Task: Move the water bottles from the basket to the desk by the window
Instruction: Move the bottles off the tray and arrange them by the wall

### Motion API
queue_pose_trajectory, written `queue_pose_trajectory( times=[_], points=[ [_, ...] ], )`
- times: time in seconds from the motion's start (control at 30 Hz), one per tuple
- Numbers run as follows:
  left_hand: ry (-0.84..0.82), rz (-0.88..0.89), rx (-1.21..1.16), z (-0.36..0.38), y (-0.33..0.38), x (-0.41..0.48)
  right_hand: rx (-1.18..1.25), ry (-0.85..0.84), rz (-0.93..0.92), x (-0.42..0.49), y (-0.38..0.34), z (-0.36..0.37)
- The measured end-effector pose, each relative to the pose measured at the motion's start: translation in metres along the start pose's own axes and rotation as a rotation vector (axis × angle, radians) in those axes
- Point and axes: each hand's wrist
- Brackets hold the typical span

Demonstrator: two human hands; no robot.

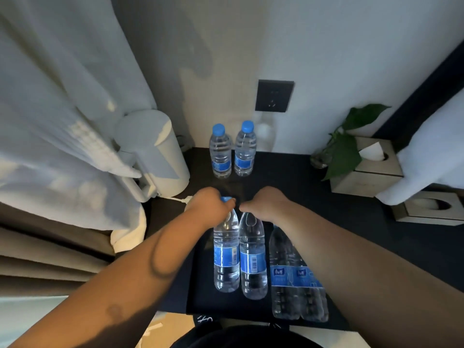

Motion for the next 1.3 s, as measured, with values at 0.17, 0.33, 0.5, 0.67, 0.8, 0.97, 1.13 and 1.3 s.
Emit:
queue_pose_trajectory(
  times=[0.17, 0.33, 0.5, 0.67, 0.8, 0.97, 1.13, 1.3],
  points=[
    [0.113, 0.025, 0.012, -0.019, 0.01, -0.011, -0.055, 0.089, -0.136, -0.017, -0.016, -0.023],
    [0.179, 0.065, -0.022, -0.04, 0.021, -0.022, -0.088, 0.198, -0.238, -0.034, -0.027, -0.037],
    [0.296, 0.15, -0.018, -0.06, 0.023, -0.028, -0.007, 0.382, -0.332, -0.051, -0.031, -0.053],
    [0.335, 0.133, -0.02, -0.081, 0.028, -0.026, -0.017, 0.515, -0.315, -0.057, -0.04, -0.076],
    [0.375, 0.118, 0.039, -0.093, 0.036, -0.017, -0.018, 0.626, -0.352, -0.05, -0.044, -0.085],
    [0.381, 0.093, 0.098, -0.101, 0.044, 0.001, 0.035, 0.671, -0.332, -0.031, -0.05, -0.095],
    [0.381, 0.104, 0.095, -0.098, 0.039, 0.018, 0.052, 0.649, -0.294, -0.007, -0.052, -0.105],
    [0.423, 0.125, 0.071, -0.089, 0.029, 0.02, 0.045, 0.663, -0.275, 0.007, -0.042, -0.102]
  ],
)
Point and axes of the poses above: each hand's wrist, its own x-axis towards the middle knuckle, its own z-axis out of the palm, y = z × x, and after that the axes turned 12 degrees about -y, right-handed
